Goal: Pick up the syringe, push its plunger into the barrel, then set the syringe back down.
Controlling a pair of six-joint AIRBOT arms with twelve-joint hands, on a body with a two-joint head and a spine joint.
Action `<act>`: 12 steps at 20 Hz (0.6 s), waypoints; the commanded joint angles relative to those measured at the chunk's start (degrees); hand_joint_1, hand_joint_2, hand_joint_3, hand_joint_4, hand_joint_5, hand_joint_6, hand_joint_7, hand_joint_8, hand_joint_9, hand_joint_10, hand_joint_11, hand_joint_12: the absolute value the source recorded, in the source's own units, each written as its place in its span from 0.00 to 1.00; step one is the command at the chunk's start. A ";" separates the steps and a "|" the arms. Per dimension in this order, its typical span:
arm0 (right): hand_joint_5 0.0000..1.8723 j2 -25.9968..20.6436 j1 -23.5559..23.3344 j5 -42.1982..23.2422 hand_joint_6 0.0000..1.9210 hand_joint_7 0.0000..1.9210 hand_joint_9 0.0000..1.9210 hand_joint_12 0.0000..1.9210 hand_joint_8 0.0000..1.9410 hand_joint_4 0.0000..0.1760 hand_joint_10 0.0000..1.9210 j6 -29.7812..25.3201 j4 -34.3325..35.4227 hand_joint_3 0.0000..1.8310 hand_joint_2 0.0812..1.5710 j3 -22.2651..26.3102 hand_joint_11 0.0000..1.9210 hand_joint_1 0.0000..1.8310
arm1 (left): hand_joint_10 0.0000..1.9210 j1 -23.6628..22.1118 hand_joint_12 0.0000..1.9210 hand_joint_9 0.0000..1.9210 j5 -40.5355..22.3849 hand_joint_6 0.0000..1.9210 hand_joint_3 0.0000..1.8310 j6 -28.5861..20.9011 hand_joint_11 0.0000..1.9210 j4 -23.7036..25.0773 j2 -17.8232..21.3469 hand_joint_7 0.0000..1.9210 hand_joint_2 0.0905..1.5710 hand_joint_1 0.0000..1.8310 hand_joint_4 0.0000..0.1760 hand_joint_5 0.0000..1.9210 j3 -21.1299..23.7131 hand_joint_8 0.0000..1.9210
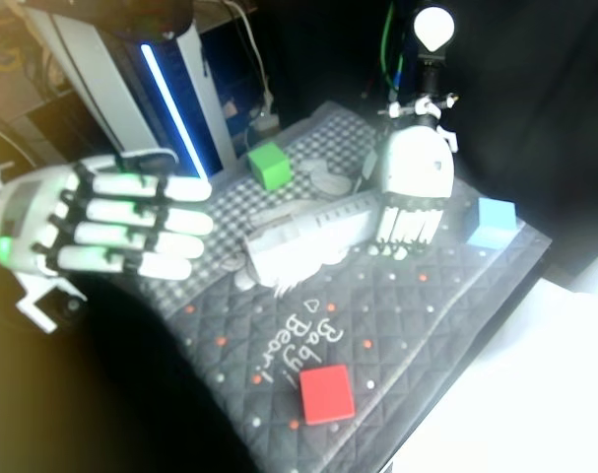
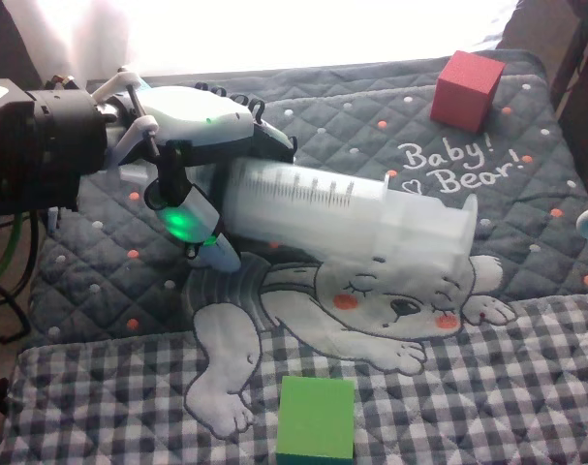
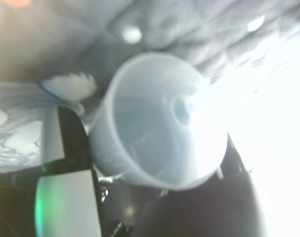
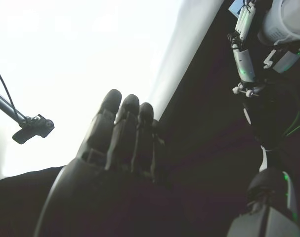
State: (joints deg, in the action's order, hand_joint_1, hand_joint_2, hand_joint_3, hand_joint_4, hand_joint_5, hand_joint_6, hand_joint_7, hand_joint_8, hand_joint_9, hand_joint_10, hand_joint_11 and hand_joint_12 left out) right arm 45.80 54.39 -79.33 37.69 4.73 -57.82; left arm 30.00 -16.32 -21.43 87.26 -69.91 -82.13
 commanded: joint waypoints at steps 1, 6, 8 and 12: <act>0.10 -0.27 -0.80 -6.99 0.00 0.16 0.16 0.25 0.00 0.00 0.00 -0.38 1.10 0.00 0.50 -0.10 0.02 0.21 | 1.00 1.26 1.00 0.48 0.15 1.00 0.00 -0.18 0.56 1.28 -0.60 0.32 0.68 0.89 0.16 0.26 -0.21 1.00; 0.08 -0.29 -0.79 -6.99 0.00 0.15 0.16 0.28 0.00 0.02 0.00 -0.38 1.08 0.00 0.46 -0.10 0.02 0.25 | 1.00 1.60 1.00 0.57 -0.69 1.00 0.00 1.38 0.63 -6.16 0.10 0.43 0.68 0.92 1.00 0.34 -0.18 1.00; 0.08 -0.29 -0.79 -6.99 0.00 0.14 0.15 0.27 0.00 0.00 0.00 -0.38 1.08 0.01 0.51 -0.09 0.01 0.19 | 1.00 1.66 1.00 0.62 -1.47 1.00 0.00 1.38 0.68 -12.65 0.61 0.50 0.68 0.90 1.00 0.40 -0.10 1.00; 0.07 -0.29 -0.79 -7.00 0.00 0.12 0.13 0.26 0.00 0.00 0.00 -0.38 1.10 0.01 0.47 -0.09 0.00 0.21 | 1.00 1.51 1.00 0.73 -3.81 1.00 0.00 3.37 0.76 -24.02 2.43 0.66 0.69 0.88 1.00 0.57 1.06 1.00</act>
State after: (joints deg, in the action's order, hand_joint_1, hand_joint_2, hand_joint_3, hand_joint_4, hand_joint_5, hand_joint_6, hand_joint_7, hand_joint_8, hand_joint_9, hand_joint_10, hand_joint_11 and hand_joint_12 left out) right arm 45.80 54.39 -79.33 37.60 4.80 -57.82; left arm 31.29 -17.63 -18.31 63.70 -67.66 -81.10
